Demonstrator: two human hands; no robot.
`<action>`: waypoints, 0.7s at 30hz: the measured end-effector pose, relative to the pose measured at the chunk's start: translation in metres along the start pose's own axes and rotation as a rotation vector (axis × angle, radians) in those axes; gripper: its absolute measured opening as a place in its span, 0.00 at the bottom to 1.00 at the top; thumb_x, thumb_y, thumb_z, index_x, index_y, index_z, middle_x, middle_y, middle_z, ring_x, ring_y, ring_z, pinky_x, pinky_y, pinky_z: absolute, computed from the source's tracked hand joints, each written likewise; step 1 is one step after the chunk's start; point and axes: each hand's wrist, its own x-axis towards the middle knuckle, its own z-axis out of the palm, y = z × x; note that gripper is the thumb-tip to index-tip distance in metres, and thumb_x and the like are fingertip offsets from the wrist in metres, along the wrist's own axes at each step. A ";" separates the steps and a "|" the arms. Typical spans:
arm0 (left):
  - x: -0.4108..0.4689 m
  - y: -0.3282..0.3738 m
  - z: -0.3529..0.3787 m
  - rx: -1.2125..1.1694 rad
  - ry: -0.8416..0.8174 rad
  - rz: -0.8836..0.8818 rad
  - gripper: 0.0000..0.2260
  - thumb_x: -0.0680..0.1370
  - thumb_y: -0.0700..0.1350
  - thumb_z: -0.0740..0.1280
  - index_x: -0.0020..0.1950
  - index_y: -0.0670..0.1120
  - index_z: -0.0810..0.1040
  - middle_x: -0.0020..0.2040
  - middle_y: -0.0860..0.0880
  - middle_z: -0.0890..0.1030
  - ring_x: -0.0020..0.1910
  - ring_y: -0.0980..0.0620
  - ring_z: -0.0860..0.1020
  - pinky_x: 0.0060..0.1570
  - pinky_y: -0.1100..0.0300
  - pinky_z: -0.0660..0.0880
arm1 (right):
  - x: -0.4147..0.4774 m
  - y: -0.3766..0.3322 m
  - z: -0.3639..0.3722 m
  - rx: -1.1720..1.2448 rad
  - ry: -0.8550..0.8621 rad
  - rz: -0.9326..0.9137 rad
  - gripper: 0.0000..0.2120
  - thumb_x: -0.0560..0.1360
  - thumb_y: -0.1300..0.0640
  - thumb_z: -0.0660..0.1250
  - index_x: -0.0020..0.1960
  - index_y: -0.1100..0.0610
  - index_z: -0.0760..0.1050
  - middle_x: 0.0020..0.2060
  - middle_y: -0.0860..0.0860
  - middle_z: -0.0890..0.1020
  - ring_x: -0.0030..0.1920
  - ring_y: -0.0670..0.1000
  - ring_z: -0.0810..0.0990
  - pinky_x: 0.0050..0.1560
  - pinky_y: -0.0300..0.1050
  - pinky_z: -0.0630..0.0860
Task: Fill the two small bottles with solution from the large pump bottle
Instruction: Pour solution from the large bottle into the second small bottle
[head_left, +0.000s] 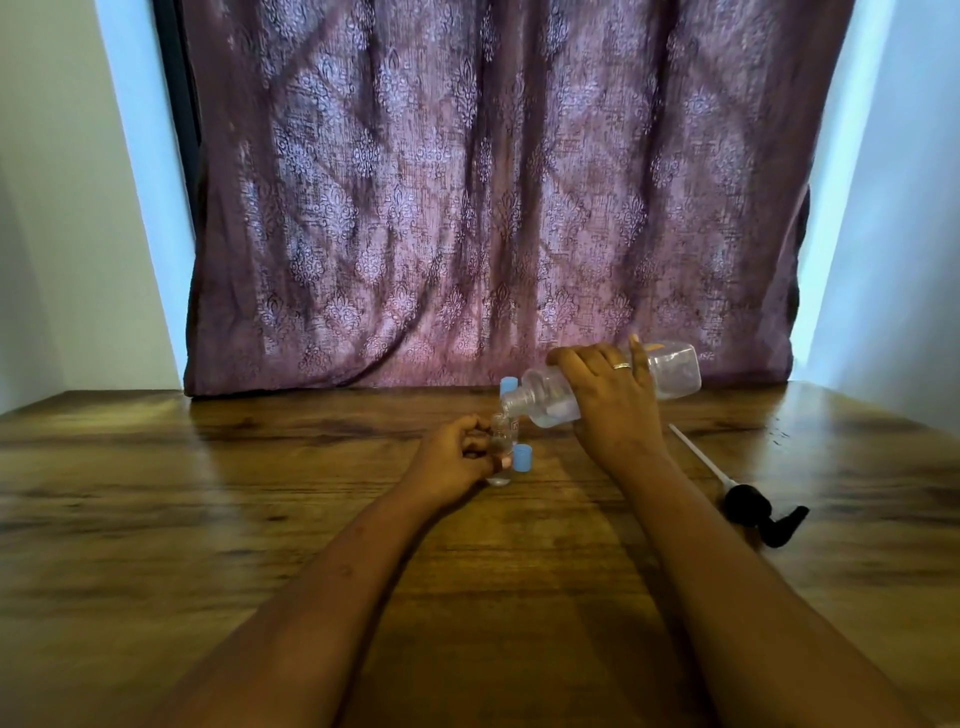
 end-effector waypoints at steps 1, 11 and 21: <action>-0.001 0.001 0.000 0.001 -0.013 -0.002 0.16 0.72 0.33 0.73 0.56 0.45 0.77 0.52 0.47 0.84 0.52 0.51 0.82 0.50 0.57 0.80 | 0.000 0.000 0.000 0.003 0.006 0.000 0.23 0.64 0.64 0.71 0.56 0.50 0.72 0.51 0.50 0.81 0.56 0.57 0.77 0.70 0.63 0.59; -0.001 0.001 -0.001 0.008 -0.040 -0.019 0.23 0.67 0.30 0.75 0.58 0.45 0.76 0.56 0.46 0.83 0.57 0.50 0.81 0.52 0.58 0.80 | 0.000 0.000 0.000 0.001 0.003 0.000 0.24 0.63 0.64 0.73 0.56 0.51 0.72 0.51 0.51 0.81 0.56 0.57 0.77 0.69 0.63 0.59; -0.001 0.001 -0.002 0.016 -0.047 -0.023 0.23 0.68 0.30 0.75 0.58 0.47 0.75 0.58 0.46 0.83 0.59 0.49 0.80 0.57 0.53 0.79 | 0.000 0.001 0.001 0.008 0.001 -0.005 0.25 0.62 0.62 0.74 0.56 0.51 0.71 0.51 0.51 0.81 0.55 0.57 0.78 0.69 0.64 0.59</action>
